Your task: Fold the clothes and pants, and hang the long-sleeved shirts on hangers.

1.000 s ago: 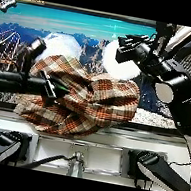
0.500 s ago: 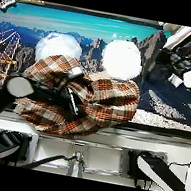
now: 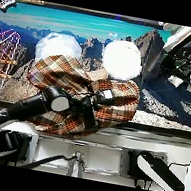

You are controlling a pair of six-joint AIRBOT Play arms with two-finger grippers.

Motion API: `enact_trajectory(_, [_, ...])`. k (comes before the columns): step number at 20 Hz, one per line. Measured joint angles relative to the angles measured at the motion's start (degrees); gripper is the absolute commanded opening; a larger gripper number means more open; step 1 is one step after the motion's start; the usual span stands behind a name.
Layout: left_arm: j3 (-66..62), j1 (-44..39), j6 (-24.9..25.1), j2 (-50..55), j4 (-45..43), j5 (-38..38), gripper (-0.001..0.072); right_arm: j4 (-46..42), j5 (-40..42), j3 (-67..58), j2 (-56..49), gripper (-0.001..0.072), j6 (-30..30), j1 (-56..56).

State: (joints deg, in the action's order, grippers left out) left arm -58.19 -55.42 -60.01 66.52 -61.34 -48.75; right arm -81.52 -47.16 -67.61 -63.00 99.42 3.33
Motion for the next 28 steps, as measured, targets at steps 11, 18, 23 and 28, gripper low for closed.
enact_trajectory(11, [-2.2, -8.0, -0.9, 5.2, -13.8, 2.3, 0.0714, 0.6, 0.1, 0.0, 0.0, 0.0393, -0.2, 0.2])
enact_trajectory(18, [-2.2, -9.5, -3.0, 10.5, -16.3, 4.5, 0.038, 1.0, 0.2, 0.0, 0.0, 0.0359, -0.2, 0.2])
enact_trajectory(23, [-2.2, -8.0, -8.6, 12.7, -16.5, 7.1, 0.0026, 0.8, 0.2, 0.0, 0.0, 0.0359, 0.0, 0.2])
enact_trajectory(28, [-2.2, 0.3, -13.2, 2.4, -16.7, 7.7, 0.0026, -1.9, -0.3, 0.0, 0.0, 0.0359, -0.1, 0.2])
